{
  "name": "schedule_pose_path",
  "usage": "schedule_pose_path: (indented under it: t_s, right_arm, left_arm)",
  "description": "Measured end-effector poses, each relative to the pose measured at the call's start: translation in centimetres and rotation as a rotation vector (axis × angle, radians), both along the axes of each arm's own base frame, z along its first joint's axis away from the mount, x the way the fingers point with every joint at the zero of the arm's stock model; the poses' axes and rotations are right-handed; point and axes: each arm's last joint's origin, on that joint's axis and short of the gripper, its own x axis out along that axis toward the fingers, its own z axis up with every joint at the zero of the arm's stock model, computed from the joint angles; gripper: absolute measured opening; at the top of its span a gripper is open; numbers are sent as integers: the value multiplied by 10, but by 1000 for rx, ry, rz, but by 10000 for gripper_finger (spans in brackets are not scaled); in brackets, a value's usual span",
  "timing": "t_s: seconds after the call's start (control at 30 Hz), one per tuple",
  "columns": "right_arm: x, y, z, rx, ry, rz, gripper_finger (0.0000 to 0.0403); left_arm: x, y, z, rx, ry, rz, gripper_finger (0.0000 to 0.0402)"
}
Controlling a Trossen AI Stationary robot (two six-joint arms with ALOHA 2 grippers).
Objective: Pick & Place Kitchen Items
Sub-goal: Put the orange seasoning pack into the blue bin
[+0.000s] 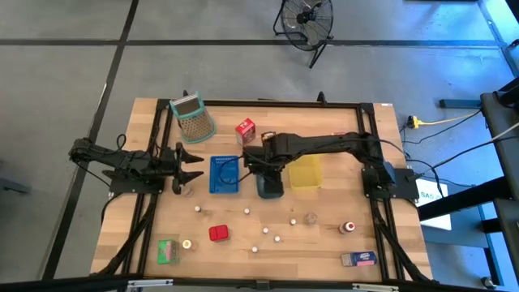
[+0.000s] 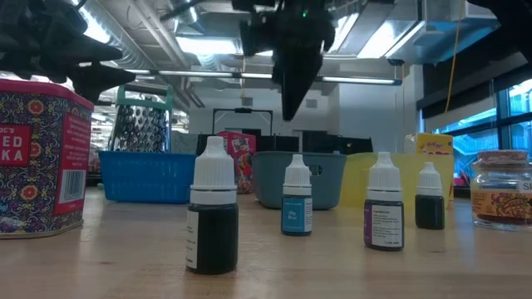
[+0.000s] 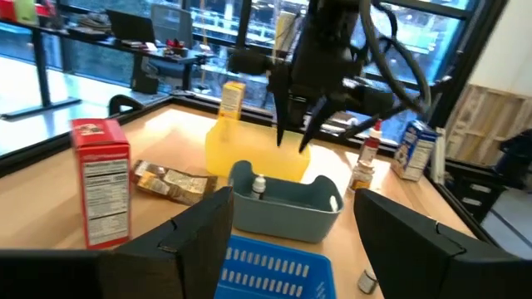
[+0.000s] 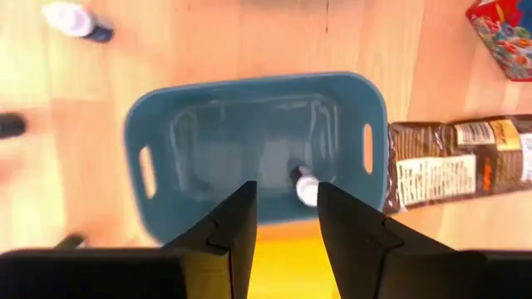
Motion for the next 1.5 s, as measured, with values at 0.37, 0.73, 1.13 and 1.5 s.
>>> schedule_pose_path:
  t_s: [0.37,0.73,1.13,1.5]
  right_arm:
    - [-22,13,25,-9,180,8,131]
    - [-29,44,28,69,182,25,130]
    - [-63,117,55,93,122,20,130]
    - [-103,185,64,-126,-66,-97,130]
  left_arm:
    - [0,-3,0,-4,1,-102,245]
    - [0,-2,2,-58,-34,-60,245]
    - [-1,-3,21,-56,-208,-104,244]
    - [0,-3,75,57,-88,-113,244]
